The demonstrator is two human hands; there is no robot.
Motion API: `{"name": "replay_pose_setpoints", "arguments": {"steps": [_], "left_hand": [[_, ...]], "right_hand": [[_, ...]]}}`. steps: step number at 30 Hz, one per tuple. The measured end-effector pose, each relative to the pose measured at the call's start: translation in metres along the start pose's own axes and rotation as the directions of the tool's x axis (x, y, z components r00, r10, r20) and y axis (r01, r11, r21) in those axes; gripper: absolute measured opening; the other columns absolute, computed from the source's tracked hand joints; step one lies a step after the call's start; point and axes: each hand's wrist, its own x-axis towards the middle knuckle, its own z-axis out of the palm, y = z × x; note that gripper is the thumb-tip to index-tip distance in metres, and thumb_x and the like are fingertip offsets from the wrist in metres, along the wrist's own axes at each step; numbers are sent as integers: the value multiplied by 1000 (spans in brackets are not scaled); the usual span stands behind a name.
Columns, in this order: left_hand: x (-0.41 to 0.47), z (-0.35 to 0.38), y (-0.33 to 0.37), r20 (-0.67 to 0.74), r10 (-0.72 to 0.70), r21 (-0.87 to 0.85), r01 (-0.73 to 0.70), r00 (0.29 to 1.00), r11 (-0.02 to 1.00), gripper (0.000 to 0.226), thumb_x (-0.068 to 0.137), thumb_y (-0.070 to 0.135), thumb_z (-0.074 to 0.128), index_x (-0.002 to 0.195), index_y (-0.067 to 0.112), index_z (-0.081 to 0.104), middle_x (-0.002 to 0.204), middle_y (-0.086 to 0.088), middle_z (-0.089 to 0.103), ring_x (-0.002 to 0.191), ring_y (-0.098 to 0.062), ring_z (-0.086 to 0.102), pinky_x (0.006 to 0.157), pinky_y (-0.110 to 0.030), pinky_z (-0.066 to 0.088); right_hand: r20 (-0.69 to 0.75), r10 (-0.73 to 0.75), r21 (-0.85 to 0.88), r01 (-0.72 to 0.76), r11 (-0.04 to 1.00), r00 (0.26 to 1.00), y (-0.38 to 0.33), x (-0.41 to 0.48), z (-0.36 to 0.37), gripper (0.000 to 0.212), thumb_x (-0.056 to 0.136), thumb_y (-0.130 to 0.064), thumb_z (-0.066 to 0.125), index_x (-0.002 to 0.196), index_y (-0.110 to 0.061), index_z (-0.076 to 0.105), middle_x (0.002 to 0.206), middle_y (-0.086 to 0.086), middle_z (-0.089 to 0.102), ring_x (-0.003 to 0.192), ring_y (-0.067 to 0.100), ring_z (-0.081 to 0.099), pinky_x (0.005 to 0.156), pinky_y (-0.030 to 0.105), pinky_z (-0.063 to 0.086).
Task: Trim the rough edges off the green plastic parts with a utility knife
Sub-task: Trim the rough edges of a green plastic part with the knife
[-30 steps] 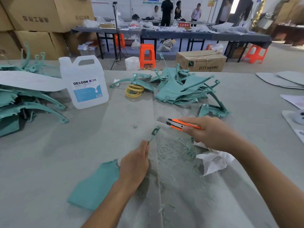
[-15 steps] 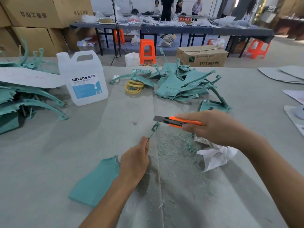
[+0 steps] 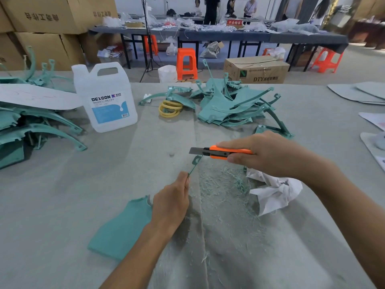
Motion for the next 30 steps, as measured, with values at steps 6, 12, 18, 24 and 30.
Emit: {"name": "replay_pose_setpoints", "arguments": {"steps": [6,12,18,24,30], "left_hand": [[-1,-2,1,9,0,16,0,1000,1000,26,109,35,27,118,21,47,76,-8,67,72,-37,64,58,-36,39],[-1,-2,1,-3,-9,49,9,1000,999,28,109,37,27,115,20,48,65,2,52,62,-31,60,55,-33,35],[-4,-6,3,-69,12,-27,-14,998,1000,25,108,40,33,111,22,51,68,-1,64,66,-35,64,56,-33,33],[-6,-19,4,4,7,-47,-7,1000,999,31,106,48,30,104,24,50,85,-2,68,83,-32,65,65,-38,44],[-6,-59,-1,-131,105,-143,-123,986,982,49,100,55,41,122,23,70,111,0,73,105,-26,65,93,-38,44]], "right_hand": [[-6,6,22,-6,1000,1000,4,2,-6,38,98,-59,48,133,-72,40,82,-23,69,63,2,60,67,27,53],[-133,99,5,-99,995,986,8,6,8,42,100,-60,42,142,-57,42,75,-15,67,60,6,61,63,34,57],[-190,329,672,-121,730,925,-26,22,62,44,82,-49,79,98,-11,62,71,10,67,52,20,64,47,29,54],[-81,312,889,-73,453,947,-53,45,80,18,87,-9,76,96,-6,61,76,10,71,71,24,73,63,31,61],[-226,384,920,66,387,895,-52,42,70,17,91,-3,71,98,-9,56,83,9,61,70,18,68,69,31,59]]}}
